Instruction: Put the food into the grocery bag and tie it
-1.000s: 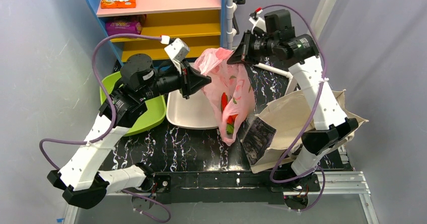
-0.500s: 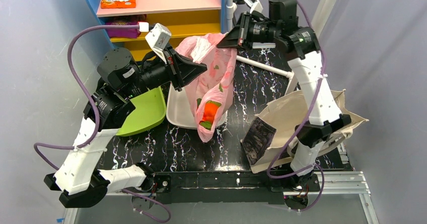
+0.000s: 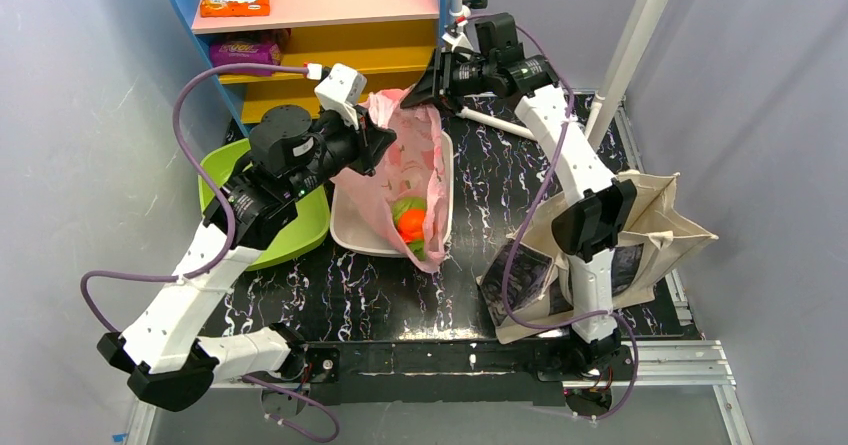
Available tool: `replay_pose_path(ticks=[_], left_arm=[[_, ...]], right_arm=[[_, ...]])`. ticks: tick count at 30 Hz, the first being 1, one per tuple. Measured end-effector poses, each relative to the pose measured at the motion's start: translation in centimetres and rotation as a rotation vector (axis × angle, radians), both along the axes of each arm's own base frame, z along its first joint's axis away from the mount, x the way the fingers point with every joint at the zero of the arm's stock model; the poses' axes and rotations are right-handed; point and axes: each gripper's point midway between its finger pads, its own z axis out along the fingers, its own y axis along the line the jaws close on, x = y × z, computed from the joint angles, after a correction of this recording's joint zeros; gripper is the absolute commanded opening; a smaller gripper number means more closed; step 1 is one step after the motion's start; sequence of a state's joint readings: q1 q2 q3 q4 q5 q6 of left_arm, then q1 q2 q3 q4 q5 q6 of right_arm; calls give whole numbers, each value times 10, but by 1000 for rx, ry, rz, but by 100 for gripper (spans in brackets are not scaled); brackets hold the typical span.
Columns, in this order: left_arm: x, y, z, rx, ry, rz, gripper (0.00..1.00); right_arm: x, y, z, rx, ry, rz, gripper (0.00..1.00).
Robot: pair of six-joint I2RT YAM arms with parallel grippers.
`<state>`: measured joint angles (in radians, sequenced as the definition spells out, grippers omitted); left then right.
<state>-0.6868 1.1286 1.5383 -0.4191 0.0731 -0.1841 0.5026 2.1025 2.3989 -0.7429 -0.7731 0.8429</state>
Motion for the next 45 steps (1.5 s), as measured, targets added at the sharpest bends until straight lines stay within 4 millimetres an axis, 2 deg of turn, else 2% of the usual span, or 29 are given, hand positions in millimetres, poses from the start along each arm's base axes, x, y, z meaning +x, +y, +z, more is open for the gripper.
replay_pose_path(ticks=[2, 5, 8, 11, 14, 17, 22, 30, 34, 35, 39, 45], left_arm=[[8, 6, -5, 26, -10, 50, 0], [18, 15, -8, 53, -26, 117, 0], [29, 23, -12, 72, -24, 178, 0], [44, 28, -21, 95, 3, 235, 0], [62, 33, -31, 110, 40, 295, 0], [76, 37, -39, 114, 73, 337, 0], [91, 37, -41, 115, 103, 371, 0], [103, 42, -15, 85, 87, 406, 0], [102, 44, -7, 73, 74, 408, 0], [102, 44, -7, 75, 76, 408, 0], [101, 45, -11, 86, 88, 407, 0], [101, 46, -11, 90, 88, 410, 0]], right_arm=[[9, -7, -10, -31, -10, -28, 73], [23, -23, -13, -79, -89, -80, 77], [21, -42, -7, -128, -171, -124, 79], [-6, -61, 5, -168, -253, -140, 81], [-51, -73, 19, -172, -359, -125, 82], [-91, -76, 27, -139, -455, -95, 83], [-131, -62, 18, -109, -543, -54, 84], [-189, -4, -15, -36, -590, 85, 85], [-200, 14, -25, -14, -611, 113, 85], [-208, 19, -25, -5, -616, 134, 84], [-219, 32, -26, 12, -643, 140, 81], [-216, 35, -43, -11, -620, 96, 74]])
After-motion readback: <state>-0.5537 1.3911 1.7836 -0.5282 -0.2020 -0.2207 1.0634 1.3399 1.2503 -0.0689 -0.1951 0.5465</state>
